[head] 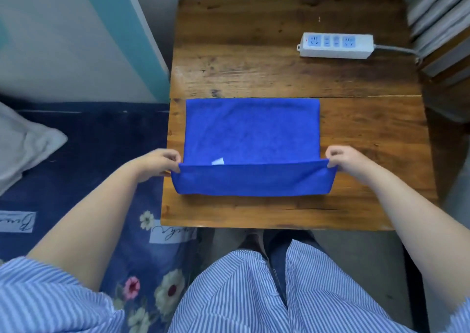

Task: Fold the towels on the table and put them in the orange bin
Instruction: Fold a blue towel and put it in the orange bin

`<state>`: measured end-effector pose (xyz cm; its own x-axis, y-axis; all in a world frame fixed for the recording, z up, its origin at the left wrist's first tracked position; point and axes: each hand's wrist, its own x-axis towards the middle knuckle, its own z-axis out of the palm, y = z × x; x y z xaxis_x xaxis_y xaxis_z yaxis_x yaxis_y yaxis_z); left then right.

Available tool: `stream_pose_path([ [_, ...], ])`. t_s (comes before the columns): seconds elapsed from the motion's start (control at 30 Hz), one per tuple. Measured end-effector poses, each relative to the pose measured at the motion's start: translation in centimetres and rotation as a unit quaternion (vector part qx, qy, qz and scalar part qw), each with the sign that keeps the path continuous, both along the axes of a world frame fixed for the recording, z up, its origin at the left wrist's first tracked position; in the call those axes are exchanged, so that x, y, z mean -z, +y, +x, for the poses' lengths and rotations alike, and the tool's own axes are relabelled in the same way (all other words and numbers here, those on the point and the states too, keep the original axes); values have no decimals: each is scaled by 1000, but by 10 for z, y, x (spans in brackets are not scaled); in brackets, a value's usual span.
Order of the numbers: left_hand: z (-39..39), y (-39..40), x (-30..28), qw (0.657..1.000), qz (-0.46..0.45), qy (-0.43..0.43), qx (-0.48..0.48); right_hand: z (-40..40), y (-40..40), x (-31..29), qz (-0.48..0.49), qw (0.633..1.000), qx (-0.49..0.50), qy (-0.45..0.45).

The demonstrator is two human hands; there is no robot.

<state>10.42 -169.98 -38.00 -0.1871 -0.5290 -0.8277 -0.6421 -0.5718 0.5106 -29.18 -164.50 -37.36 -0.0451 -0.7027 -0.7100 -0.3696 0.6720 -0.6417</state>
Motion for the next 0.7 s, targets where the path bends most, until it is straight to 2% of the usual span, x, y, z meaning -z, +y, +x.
stream_pose_path([
  [0.07, -3, -20, -7, 993, -28, 56, -97, 2, -14, -2, -62, 992, 104, -21],
  [0.17, -17, -50, -8, 971, -73, 109, -199, 1, -39, 0, -118, 972, 201, -16],
  [0.37, -43, -86, 28, 939, -152, 95, -293, 3, -86, 20, -178, 951, 251, 16],
  [0.53, -45, -102, 62, 927, -226, 27, -299, 12, -112, 47, -201, 947, 239, 76],
  [0.7, -52, -106, 77, 915, -341, -92, -195, 16, -119, 71, -193, 936, 241, 167],
])
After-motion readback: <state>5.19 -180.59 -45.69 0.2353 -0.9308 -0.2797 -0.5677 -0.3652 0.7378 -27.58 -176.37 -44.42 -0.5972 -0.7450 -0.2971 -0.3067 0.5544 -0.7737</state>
